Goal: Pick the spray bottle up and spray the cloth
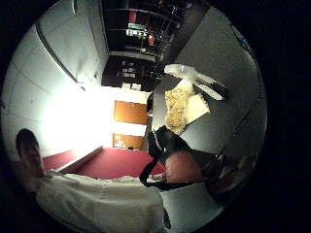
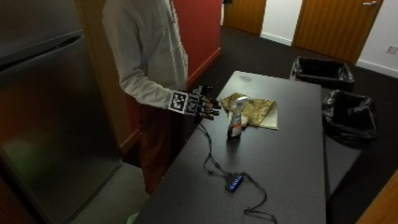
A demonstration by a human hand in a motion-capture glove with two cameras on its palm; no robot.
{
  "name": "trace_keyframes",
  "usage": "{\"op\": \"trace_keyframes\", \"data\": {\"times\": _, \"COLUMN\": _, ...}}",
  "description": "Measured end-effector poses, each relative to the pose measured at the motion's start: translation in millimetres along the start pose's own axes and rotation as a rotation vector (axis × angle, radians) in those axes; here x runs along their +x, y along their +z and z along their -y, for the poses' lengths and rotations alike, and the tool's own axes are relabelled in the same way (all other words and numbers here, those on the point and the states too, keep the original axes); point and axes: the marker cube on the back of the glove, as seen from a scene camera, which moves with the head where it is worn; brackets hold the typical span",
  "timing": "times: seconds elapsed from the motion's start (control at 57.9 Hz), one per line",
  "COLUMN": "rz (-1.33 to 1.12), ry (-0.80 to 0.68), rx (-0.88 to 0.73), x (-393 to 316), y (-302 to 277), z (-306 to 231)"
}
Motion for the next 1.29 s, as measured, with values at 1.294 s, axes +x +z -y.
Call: {"op": "trace_keyframes", "data": {"times": 1.294, "rz": 0.351, "ry": 0.215, "rx": 0.047, "x": 12, "y": 150, "z": 75}}
